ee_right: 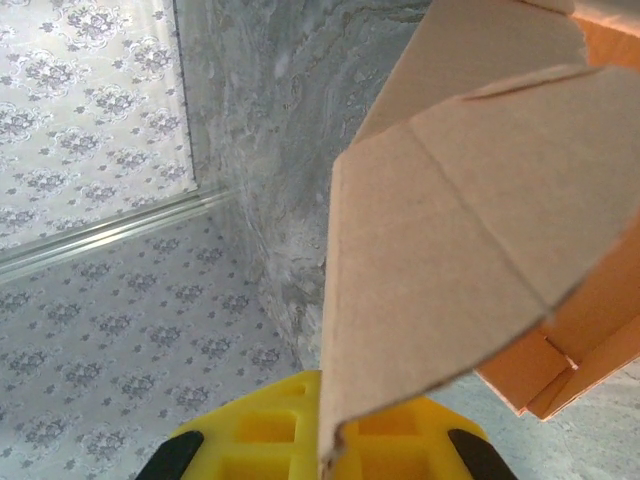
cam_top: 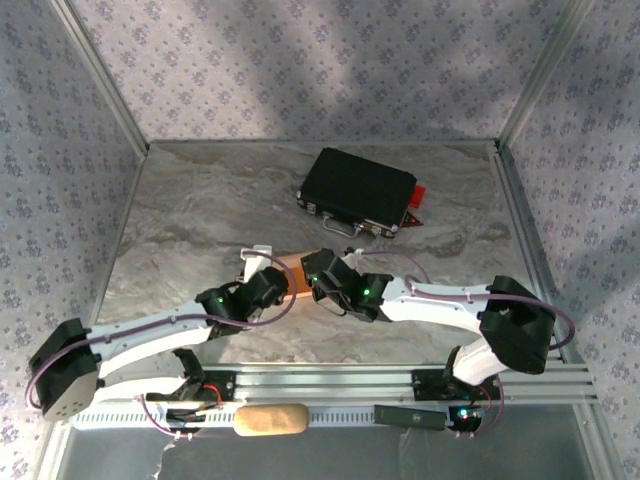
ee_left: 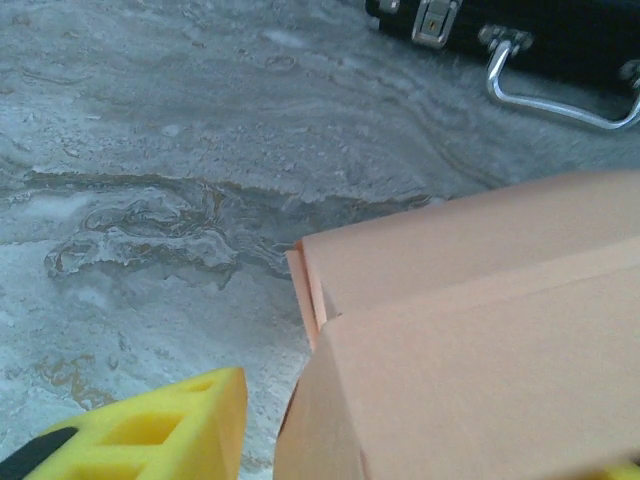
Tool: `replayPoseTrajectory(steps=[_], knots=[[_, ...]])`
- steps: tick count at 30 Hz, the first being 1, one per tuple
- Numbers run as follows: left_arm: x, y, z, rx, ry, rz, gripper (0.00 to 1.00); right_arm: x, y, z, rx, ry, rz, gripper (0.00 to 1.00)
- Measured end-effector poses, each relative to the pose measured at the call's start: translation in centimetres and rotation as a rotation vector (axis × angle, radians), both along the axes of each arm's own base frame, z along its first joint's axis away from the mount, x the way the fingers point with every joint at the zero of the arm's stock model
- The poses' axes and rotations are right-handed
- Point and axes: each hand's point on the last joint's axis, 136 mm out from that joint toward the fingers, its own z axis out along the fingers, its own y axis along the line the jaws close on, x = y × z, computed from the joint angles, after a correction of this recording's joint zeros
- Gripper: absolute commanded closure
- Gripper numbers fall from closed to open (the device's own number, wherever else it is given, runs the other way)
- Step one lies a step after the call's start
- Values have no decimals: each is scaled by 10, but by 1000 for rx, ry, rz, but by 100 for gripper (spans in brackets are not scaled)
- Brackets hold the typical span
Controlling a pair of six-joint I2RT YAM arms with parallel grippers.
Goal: Fold the paper box
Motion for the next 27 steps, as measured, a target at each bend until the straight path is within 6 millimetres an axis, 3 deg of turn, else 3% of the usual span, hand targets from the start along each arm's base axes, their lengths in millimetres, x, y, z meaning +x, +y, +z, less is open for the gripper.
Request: replayPoseTrajectory(steps=[5, 11, 16, 20, 27], knots=[[-13, 2, 30, -116, 5, -4, 48, 4, -2, -1, 14, 1, -5, 100], [-23, 12, 67, -260, -2, 39, 48, -5, -6, -22, -28, 35, 43, 100], [-26, 13, 84, -307, 7, 46, 43, -10, -12, -36, -61, 55, 73, 100], [-23, 13, 79, -294, 40, 58, 42, -14, -16, -47, -89, 69, 97, 100], [-7, 16, 39, -302, 178, 117, 45, -15, -25, -62, -112, 90, 139, 100]])
